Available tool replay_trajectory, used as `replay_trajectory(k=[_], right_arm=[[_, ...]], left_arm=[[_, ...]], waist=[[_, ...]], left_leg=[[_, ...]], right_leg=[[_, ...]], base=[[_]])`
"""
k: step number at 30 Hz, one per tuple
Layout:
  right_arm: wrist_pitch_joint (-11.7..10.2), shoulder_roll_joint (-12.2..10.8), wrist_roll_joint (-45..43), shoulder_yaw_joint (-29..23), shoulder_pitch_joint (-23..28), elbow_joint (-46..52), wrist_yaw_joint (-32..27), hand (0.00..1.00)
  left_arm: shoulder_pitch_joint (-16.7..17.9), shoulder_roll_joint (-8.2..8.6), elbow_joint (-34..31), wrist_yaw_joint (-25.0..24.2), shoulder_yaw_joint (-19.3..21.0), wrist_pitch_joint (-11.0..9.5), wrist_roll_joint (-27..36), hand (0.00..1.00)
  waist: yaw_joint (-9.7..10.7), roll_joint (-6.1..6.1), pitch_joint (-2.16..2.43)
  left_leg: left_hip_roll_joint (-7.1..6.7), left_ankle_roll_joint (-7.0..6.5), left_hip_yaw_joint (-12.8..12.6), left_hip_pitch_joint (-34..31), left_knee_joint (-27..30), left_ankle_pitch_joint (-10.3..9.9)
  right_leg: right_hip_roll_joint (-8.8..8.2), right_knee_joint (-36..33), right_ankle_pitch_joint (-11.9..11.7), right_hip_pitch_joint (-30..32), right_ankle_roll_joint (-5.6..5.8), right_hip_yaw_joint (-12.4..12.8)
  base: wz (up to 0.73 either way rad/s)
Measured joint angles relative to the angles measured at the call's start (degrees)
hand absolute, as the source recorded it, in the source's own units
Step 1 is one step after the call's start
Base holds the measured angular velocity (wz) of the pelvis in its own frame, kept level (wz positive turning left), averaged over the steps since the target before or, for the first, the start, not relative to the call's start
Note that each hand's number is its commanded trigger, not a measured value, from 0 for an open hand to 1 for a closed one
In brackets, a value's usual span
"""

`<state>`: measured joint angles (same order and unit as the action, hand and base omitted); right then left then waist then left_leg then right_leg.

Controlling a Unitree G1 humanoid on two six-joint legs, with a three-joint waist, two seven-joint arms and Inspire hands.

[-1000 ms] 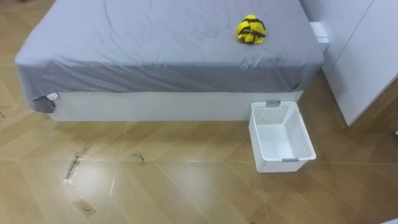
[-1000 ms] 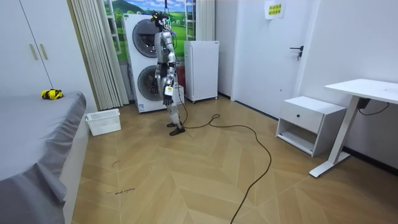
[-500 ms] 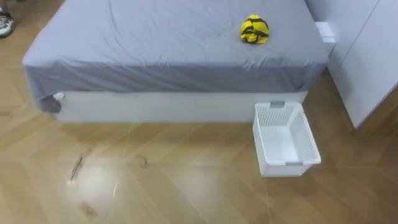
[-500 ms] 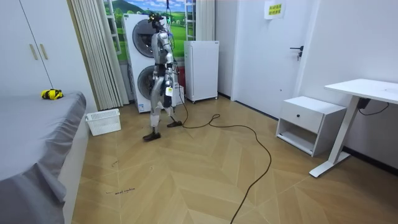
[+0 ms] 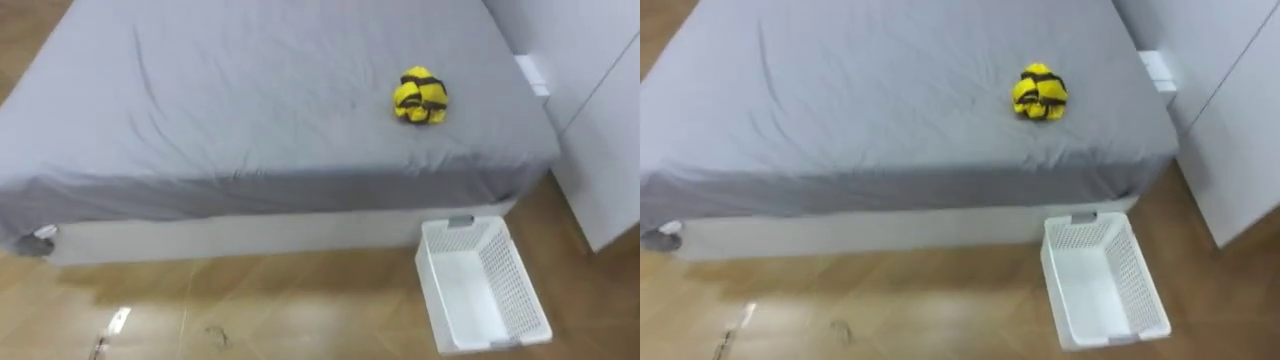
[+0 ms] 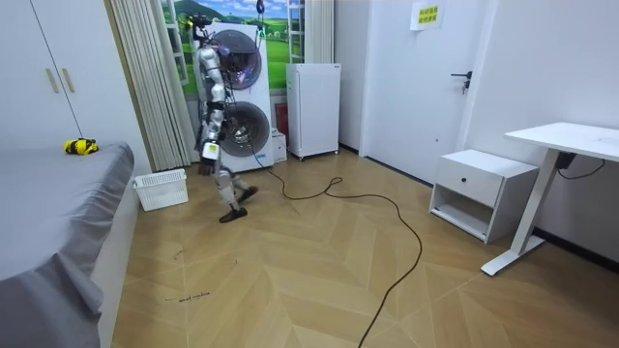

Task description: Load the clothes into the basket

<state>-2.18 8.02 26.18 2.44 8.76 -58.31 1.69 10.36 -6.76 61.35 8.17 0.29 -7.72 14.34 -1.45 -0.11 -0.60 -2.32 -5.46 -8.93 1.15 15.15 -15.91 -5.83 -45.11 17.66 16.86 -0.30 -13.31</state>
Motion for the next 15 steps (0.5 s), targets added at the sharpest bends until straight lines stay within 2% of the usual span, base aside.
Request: replay_trajectory(k=[1,2,4,5,6,7,8,9,10,11,12,13,14,15], right_arm=[[-0.1,0.01,-0.24,-0.08,-0.08,1.75,-0.93,0.0],[-0.28,-0.04,-0.36,-0.12,-0.2,2.37,-1.44,0.0],[-2.05,-0.23,-1.47,-1.45,-0.8,2.96,-2.44,0.0],[-2.26,-0.23,-1.44,-1.76,-1.09,3.33,-2.69,0.0],[-2.29,-0.15,-1.49,-2.01,-1.54,5.59,-3.65,0.0],[-2.88,0.17,-1.32,-2.08,-2.28,8.72,-4.47,0.0],[-3.26,0.28,-1.04,-2.01,-3.03,10.39,-4.73,0.0],[-3.97,0.2,-1.05,-2.21,-4.56,12.37,-5.06,0.0],[-4.3,0.14,-1.7,-3.14,-5.3,12.97,-5.77,0.0],[-4.25,0.34,-1.92,-3.62,-5.45,13.32,-6.03,0.0],[-4.15,0.47,-1.74,-3.88,-5.33,14.19,-6.27,0.0],[-3.97,-0.18,-1.62,-3.47,-5.43,14.98,-5.91,0.0],[-3.96,-0.3,-1.53,-3.32,-5.33,15.57,-5.88,0.0],[-3.98,-0.02,-1.47,-3.14,-5.44,17.06,-6.08,0.0]], left_arm=[[-0.55,-0.21,0.02,-0.1,-1.83,0.2,-0.03,0.0],[-0.61,-0.31,-0.02,-0.16,-2.69,0.23,-0.01,0.0],[0.2,-0.07,-0.51,-1.06,-3.97,0.29,-0.33,0.0],[0.5,-0.11,-0.74,-1.25,-4.0,0.13,-0.33,0.0],[0.81,-0.28,-0.57,-1.44,-4.02,0.19,-0.29,0.0],[2.0,-0.22,-0.52,-1.7,-4.02,0.21,-0.26,0.0],[2.48,-0.25,-0.55,-1.86,-3.98,0.22,-0.33,0.0],[2.82,-0.37,-0.43,-2.34,-3.98,0.26,-0.37,0.0],[2.73,-0.54,-0.89,-2.44,-3.96,-0.07,-0.47,0.0],[2.69,-0.59,-1.64,-2.42,-3.97,-0.45,-0.48,0.0],[3.35,-1.13,-3.4,-2.16,-3.78,-1.69,-0.3,0.0],[4.68,-2.49,-3.93,-1.96,-3.7,-2.33,-0.33,0.0],[5.11,-2.75,-3.77,-1.66,-3.63,-2.01,-0.31,0.0],[6.3,-2.38,-3.94,-0.89,-3.36,-1.19,-0.26,0.0]], waist=[[0.53,0.32,-0.05],[0.69,0.43,-0.09],[1.25,1.88,0.03],[1.14,1.93,0.05],[0.35,2.15,0.56],[-0.72,3.79,0.81],[-1.13,4.51,0.56],[-1.39,4.91,0.08],[-1.3,4.11,-0.45],[-0.98,4.47,-0.4],[-1.42,3.11,-0.71],[-2.85,1.64,0.16],[-3.25,1.16,0.16],[-3.29,1.82,0.24]], left_leg=[[0.41,0.41,1.39,2.29,-1.48,-0.72],[0.61,0.78,1.74,3.42,-2.27,-1.01],[2.83,2.66,3.14,9.05,-4.55,-2.83],[3.27,3.25,3.1,9.8,-4.54,-3.26],[3.89,5.01,2.79,10.41,-3.67,-4.28],[5.69,6.4,2.54,11.03,-3.38,-4.6],[6.34,7.6,2.4,11.58,-3.25,-4.37],[7.03,10.08,2.1,11.98,-2.83,-4.12],[7.75,10.54,1.01,11.56,-5.62,-3.93],[7.73,10.91,0.86,11.21,-6.89,-1.81],[7.86,9.59,-1.61,10.95,-4.12,-1.16],[8.13,9.99,-3.48,9.97,0.87,-1.52],[8.34,10.22,-3.69,9.3,4.26,-1.94],[10.15,10.17,-3.07,6.98,12.57,-2.05]], right_leg=[[1.17,9.46,-0.77,2.56,-0.58,-1.1],[1.61,14.39,-2.3,3.35,-0.85,-1.17],[2.58,27.5,-14.89,3.55,-1.93,-2.14],[2.86,28.56,-17.21,3.44,-2.96,-2.11],[4.18,27.28,-18.69,3.06,-4.22,-1.36],[5.63,24.92,-17.96,2.84,-5.55,-2.14],[6.06,23.88,-17.3,2.63,-6.07,-2.56],[5.86,21.21,-15.99,2.59,-6.62,-1.7],[5.25,18.38,-14.8,2.55,-5.76,1.75],[4.81,16.36,-14.16,2.51,-5.25,1.77],[3.75,11.98,-11.33,3.48,-4.02,-0.22],[4.0,16.03,-10.65,2.5,-5.0,-1.71],[4.37,18.0,-10.44,1.46,-6.77,-2.79],[5.78,19.57,-9.91,-1.21,-7.04,-2.62]], base=[[0.55],[0.68],[0.71],[0.43],[-0.06],[-0.23],[-0.2],[0.33],[0.69],[0.94],[0.52],[0.17],[-0.24],[-0.28]])
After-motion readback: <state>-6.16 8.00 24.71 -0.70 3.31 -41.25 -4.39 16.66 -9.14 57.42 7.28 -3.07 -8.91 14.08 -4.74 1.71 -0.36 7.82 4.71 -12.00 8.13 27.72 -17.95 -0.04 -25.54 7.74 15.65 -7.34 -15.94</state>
